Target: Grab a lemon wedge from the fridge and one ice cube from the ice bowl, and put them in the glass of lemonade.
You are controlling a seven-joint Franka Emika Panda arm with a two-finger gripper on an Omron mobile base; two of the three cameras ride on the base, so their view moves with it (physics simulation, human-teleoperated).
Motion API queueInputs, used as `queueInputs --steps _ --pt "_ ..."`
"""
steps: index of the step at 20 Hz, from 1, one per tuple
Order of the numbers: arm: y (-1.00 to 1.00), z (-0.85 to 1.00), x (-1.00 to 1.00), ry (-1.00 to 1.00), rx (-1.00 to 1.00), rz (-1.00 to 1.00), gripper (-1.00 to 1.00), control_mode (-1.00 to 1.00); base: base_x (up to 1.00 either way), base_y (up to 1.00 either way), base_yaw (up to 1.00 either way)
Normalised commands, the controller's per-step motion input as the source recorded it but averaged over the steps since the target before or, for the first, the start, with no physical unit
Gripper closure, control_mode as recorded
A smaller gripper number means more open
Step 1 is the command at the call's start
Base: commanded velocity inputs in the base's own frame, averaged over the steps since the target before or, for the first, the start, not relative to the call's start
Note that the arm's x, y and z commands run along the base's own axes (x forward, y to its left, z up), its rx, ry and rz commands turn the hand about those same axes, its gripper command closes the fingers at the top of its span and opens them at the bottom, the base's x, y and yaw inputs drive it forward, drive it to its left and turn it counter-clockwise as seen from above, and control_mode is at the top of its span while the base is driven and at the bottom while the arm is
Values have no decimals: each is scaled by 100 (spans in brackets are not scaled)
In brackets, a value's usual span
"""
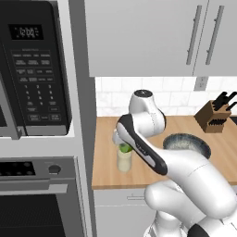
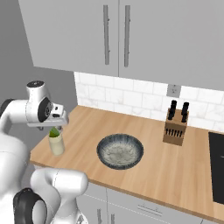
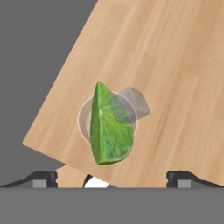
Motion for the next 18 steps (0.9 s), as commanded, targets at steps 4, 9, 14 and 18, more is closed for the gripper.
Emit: queueInputs --steps 4,9,14,18 --pt "-10 0 -17 0 0 0 -100 -100 0 0 0" --pt "-5 0 -28 -1 1 0 -100 -100 0 0 0" --pt "-2 0 -31 -1 1 0 -100 -100 0 0 0" --pt "-1 5 -56 -3 3 0 -100 -100 0 0 0"
